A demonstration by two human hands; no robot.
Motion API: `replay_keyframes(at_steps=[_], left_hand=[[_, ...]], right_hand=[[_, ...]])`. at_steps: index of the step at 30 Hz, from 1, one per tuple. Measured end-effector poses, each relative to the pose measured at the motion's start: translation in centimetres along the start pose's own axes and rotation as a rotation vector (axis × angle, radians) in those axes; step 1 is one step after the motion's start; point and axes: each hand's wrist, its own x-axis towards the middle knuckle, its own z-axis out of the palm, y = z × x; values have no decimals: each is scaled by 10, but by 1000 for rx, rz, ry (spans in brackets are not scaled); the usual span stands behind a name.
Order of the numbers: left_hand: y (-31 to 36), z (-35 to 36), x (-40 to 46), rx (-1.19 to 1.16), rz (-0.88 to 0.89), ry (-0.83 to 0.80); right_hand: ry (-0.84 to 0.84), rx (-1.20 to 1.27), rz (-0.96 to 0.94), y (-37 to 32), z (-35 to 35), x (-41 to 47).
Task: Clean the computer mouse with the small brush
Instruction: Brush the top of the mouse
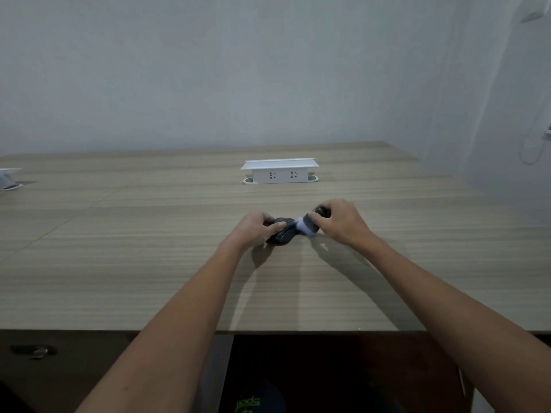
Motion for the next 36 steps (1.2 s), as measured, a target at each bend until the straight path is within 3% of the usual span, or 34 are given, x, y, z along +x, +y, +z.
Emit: replay_keyframes(at_steps=[5, 9, 14, 17, 19, 21, 23, 28, 32, 36], left_hand=[[3, -2, -2, 39, 22, 1], [3, -2, -3, 4, 0, -9], [6, -3, -5, 29, 19, -2], [5, -2, -5, 8, -3, -12], [4, -2, -4, -10, -11, -10], [5, -2, -4, -9, -6, -8], [5, -3, -4, -5, 1, -14], [6, -2, -5, -31, -20, -11], [7, -2, -7, -35, -6, -12], [9, -1, -10, -39, -7, 2]], right_hand=[[-275, 278, 40, -5, -9, -6], [-17, 72, 80, 6, 0, 1], [-234, 313, 133, 4, -3, -5], [-49, 125, 151, 8, 0, 0], [6, 163, 165, 7, -2, 3], [-116, 338, 168, 2, -8, 1], [-257, 360, 180, -1, -10, 1], [-11, 114, 178, 3, -7, 15], [-171, 268, 193, 0, -9, 9], [-32, 87, 217, 8, -4, 13]])
